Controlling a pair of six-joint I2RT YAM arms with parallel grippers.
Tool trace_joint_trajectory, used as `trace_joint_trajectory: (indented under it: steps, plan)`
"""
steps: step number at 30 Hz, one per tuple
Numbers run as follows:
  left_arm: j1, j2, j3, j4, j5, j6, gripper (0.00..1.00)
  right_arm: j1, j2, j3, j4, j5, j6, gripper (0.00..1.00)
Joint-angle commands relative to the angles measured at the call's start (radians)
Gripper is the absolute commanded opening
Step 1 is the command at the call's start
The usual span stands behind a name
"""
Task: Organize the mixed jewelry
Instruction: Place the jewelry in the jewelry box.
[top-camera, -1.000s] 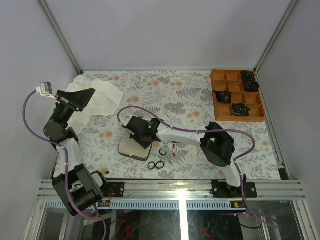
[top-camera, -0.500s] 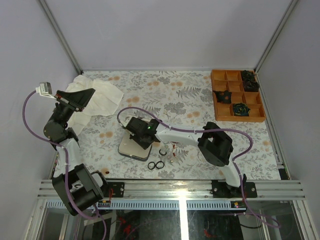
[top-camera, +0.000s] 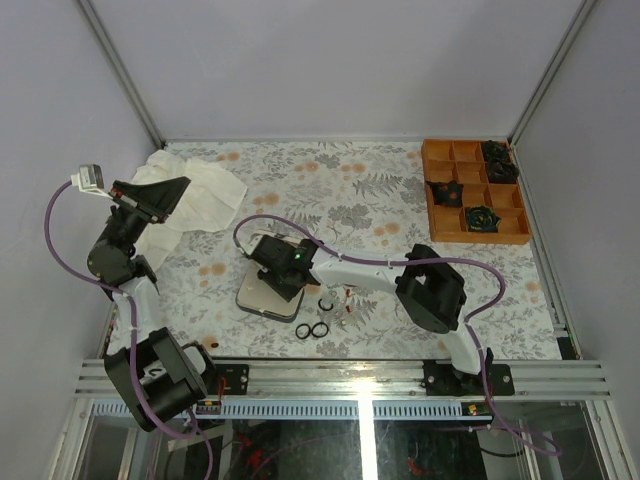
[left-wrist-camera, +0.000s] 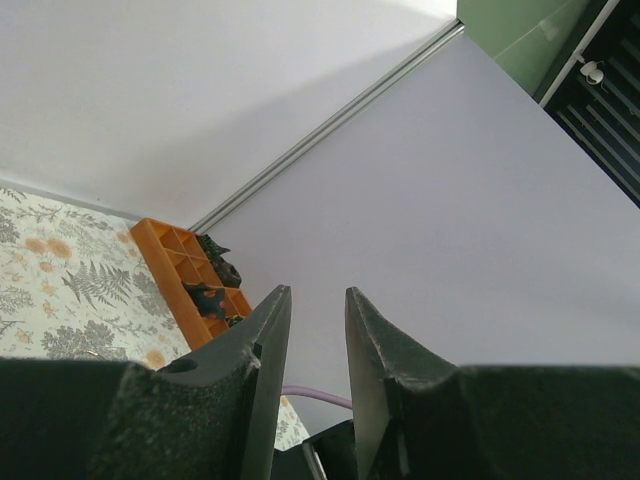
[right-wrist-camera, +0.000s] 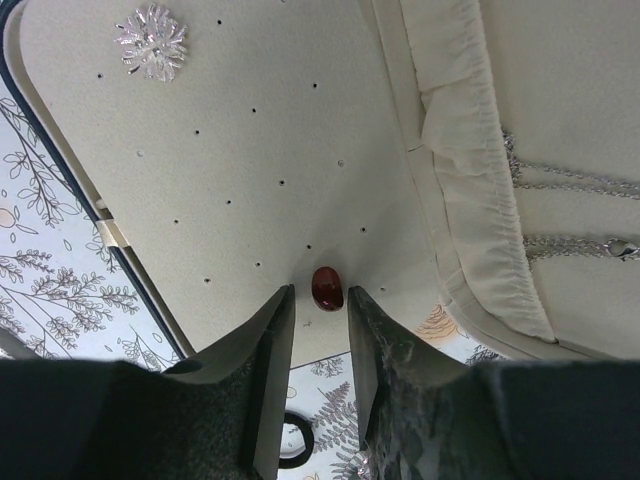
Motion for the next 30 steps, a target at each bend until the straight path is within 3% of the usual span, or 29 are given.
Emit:
trace_joint_trajectory:
  steps: [1, 10, 15, 25, 28, 30]
  plan:
    - [0.011, 0.000, -0.010, 0.068, 0.012, -0.007, 0.28, 0.005, -0.006, 0.017, 0.003, 0.004, -0.001, 0.36]
    - [0.014, -0.007, -0.011, 0.065, 0.018, -0.004, 0.28, 0.005, -0.074, 0.017, 0.004, 0.035, 0.003, 0.50]
    - [0.014, -0.021, -0.012, 0.037, 0.022, 0.012, 0.28, 0.005, -0.115, 0.017, 0.001, 0.051, 0.006, 0.52]
    - [0.016, -0.062, 0.003, -0.113, 0.028, 0.107, 0.30, 0.002, -0.278, -0.079, 0.014, 0.098, 0.021, 0.63]
    - [0.015, -0.086, 0.011, -0.178, 0.030, 0.141, 0.33, -0.009, -0.344, -0.121, 0.011, 0.101, 0.039, 0.65]
    - [0.014, -0.102, 0.020, -0.233, 0.030, 0.165, 0.42, -0.022, -0.395, -0.162, 0.016, 0.095, 0.061, 0.66]
